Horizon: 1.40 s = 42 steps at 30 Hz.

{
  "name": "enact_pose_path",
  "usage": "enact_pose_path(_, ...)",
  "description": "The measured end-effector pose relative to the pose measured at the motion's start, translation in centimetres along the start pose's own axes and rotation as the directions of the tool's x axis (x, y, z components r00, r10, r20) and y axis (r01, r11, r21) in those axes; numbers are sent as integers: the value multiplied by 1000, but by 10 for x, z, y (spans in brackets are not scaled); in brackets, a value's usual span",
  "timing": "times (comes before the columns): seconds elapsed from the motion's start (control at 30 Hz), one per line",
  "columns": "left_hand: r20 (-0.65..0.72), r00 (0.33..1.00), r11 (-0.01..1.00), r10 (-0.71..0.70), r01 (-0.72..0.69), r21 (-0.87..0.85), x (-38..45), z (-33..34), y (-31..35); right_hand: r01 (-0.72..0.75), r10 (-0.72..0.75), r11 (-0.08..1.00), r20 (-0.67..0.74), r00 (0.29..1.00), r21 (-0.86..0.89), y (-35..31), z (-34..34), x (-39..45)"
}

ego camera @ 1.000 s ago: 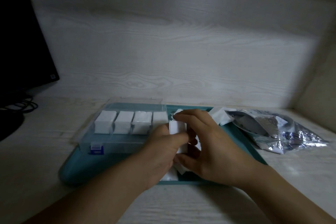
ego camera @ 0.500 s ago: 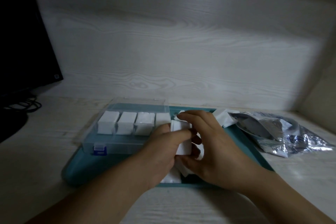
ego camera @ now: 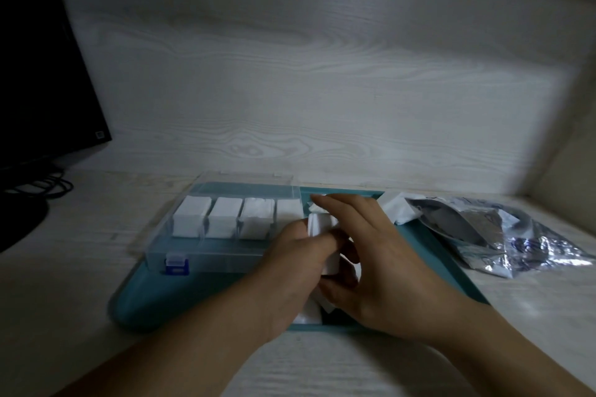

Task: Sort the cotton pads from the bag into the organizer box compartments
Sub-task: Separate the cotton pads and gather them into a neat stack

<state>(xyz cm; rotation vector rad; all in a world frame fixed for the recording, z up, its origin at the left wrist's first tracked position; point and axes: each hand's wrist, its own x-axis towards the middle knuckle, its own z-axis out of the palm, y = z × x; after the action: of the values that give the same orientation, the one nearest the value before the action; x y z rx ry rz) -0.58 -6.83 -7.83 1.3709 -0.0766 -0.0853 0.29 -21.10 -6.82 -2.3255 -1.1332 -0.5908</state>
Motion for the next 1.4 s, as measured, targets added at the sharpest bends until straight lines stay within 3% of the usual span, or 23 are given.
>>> enact_pose_path(0.3, 71, 997, 999, 1, -5, 51, 0, -5, 2, 31, -32, 999, -36, 999, -6, -4, 2, 1)
enact_pose_path(0.53, -23, 999, 996, -46, 48, 71, 4, -6, -1, 18, -19, 999, -22, 1000, -31, -4, 4, 0)
enact_pose_path(0.8, 39, 998, 999, -44, 43, 34, 3, -3, 1, -13, 14, 998, 7, 1000, -59, -5, 0, 1)
enact_pose_path(1.07, 9, 997, 996, -74, 73, 56, -1, -1, 3, 12, -11, 997, 12, 1000, -72, -6, 2, 0)
enact_pose_path(1.3, -18, 1000, 990, -15, 17, 142, -2, -1, 7, 31, -31, 998, 1, 1000, -56, -7, 1, 1)
enact_pose_path(1.4, 2, 1000, 996, -27, 27, 85, -1, -2, 6, 42, -41, 997, 13, 999, -58, -5, 0, 2)
